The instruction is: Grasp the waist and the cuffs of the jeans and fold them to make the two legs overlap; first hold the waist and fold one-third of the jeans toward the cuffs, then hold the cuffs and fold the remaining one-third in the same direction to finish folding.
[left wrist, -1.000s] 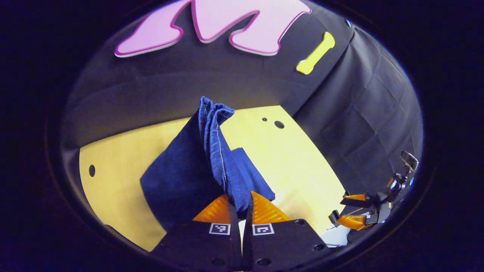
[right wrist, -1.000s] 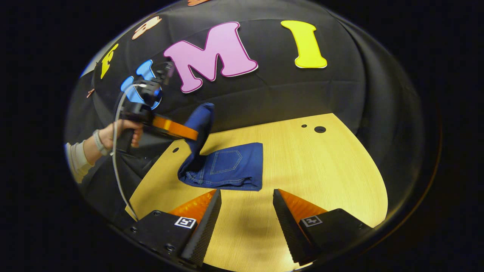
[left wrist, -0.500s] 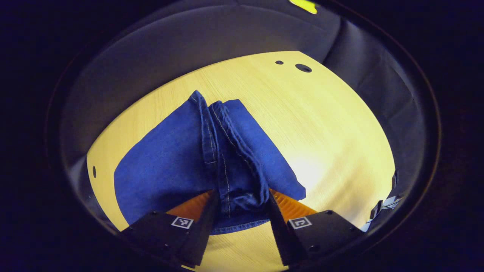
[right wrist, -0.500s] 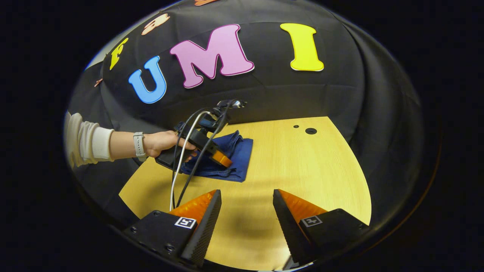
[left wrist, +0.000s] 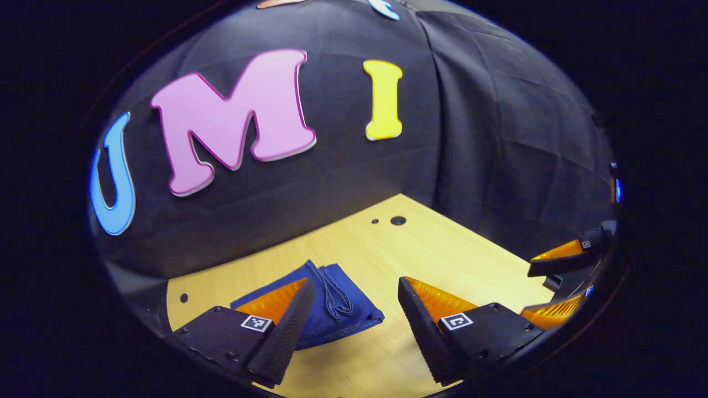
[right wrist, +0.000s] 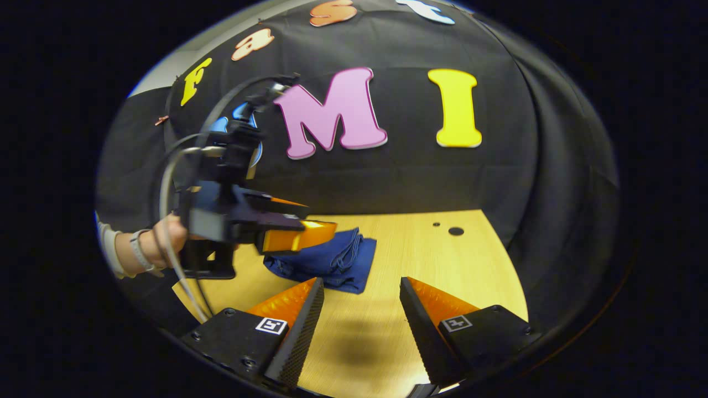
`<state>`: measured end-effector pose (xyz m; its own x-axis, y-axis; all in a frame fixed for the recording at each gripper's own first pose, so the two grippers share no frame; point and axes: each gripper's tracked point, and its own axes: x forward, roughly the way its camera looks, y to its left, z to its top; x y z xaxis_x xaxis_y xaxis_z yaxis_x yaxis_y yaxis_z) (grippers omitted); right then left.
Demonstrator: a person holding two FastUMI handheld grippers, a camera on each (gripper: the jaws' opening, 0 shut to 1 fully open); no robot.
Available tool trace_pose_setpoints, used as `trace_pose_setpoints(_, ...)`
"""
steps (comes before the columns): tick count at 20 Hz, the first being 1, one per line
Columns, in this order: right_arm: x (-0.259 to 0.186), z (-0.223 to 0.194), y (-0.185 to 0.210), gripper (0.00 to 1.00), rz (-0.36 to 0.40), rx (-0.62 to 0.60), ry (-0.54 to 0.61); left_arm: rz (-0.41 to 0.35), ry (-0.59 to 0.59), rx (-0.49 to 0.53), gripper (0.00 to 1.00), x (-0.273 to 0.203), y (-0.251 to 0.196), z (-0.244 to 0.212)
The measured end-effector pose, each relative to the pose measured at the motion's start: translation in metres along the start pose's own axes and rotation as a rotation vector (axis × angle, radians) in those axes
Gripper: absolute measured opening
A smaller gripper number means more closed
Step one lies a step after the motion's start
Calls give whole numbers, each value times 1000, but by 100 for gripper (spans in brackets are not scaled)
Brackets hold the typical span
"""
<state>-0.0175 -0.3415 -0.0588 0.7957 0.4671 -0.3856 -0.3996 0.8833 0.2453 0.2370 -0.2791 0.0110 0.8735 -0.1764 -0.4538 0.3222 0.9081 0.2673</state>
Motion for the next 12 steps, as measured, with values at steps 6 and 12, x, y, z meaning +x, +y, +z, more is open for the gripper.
trace_pose_setpoints(6,-78,62,41,86,-100,-87,-190,227,-236,-161,96,-195,22,-10)
trace_pose_setpoints(12,-148,93,80,87,-113,-104,-294,319,-310,-245,96,-296,27,-42)
